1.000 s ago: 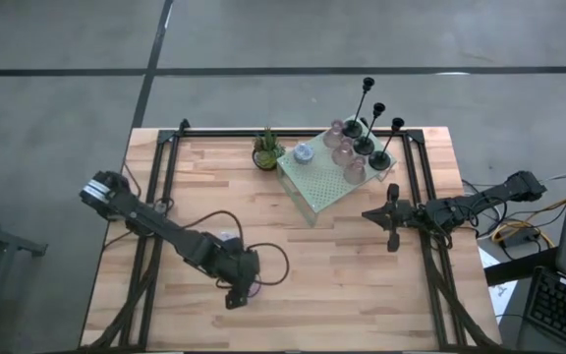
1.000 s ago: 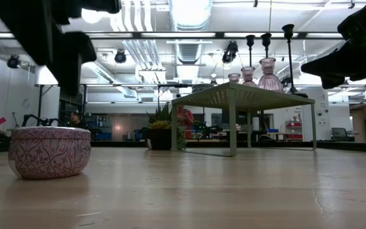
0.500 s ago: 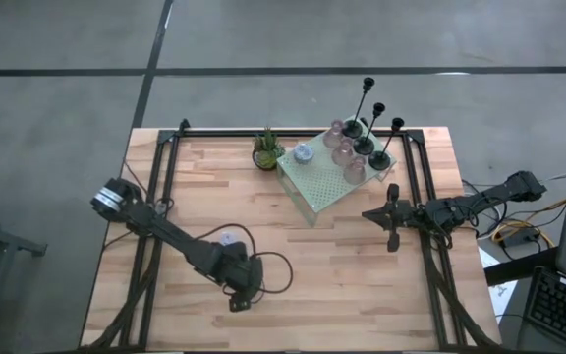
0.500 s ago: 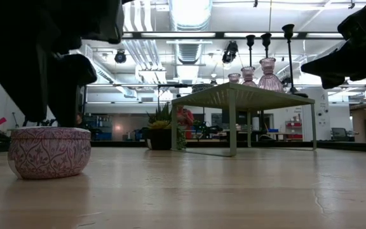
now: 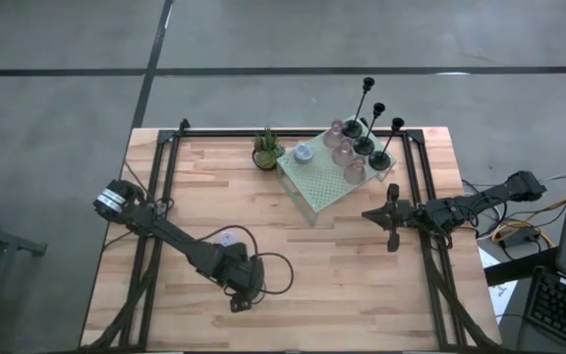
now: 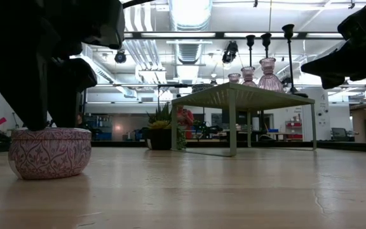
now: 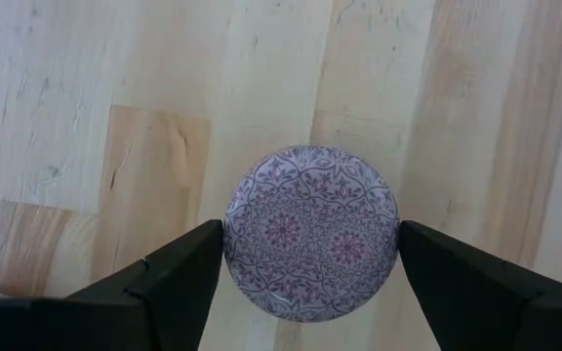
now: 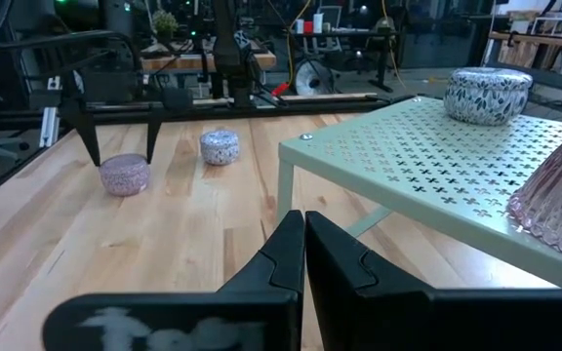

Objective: Pick & Place candle stick holders
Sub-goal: Put the pink scented candle on the shelf aligned with the other scented candle

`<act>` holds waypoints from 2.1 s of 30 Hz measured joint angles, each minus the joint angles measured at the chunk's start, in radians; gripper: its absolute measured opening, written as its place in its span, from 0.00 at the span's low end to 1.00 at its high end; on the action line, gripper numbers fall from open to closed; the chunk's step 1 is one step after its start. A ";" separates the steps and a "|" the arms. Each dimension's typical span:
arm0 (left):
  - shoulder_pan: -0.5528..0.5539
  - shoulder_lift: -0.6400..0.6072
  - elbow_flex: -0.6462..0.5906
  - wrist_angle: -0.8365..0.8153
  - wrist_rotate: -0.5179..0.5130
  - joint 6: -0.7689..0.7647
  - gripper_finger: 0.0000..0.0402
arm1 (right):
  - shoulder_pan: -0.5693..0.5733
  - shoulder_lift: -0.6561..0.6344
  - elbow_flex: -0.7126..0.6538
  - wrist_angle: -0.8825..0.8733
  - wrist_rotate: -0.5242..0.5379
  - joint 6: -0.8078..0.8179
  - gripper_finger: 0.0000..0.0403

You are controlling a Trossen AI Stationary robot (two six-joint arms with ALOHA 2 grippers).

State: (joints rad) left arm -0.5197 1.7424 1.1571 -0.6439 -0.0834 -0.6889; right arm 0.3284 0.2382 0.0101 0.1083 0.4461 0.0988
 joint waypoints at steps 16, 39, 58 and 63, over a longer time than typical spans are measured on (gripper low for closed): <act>-0.002 0.005 -0.003 0.021 0.004 -0.021 0.84 | 0.000 0.000 0.000 0.000 0.000 0.002 0.02; -0.001 0.006 -0.073 0.119 -0.041 -0.016 0.85 | 0.000 0.001 -0.001 0.000 0.000 -0.001 0.02; 0.017 0.005 -0.085 0.131 -0.074 0.012 0.74 | 0.000 0.001 -0.001 0.000 0.000 -0.002 0.02; 0.034 0.005 -0.077 0.129 -0.072 0.056 0.78 | 0.000 0.001 -0.001 0.000 0.000 0.003 0.02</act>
State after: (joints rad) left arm -0.4857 1.7470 1.0800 -0.5150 -0.1553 -0.6329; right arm 0.3284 0.2394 0.0093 0.1082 0.4458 0.1013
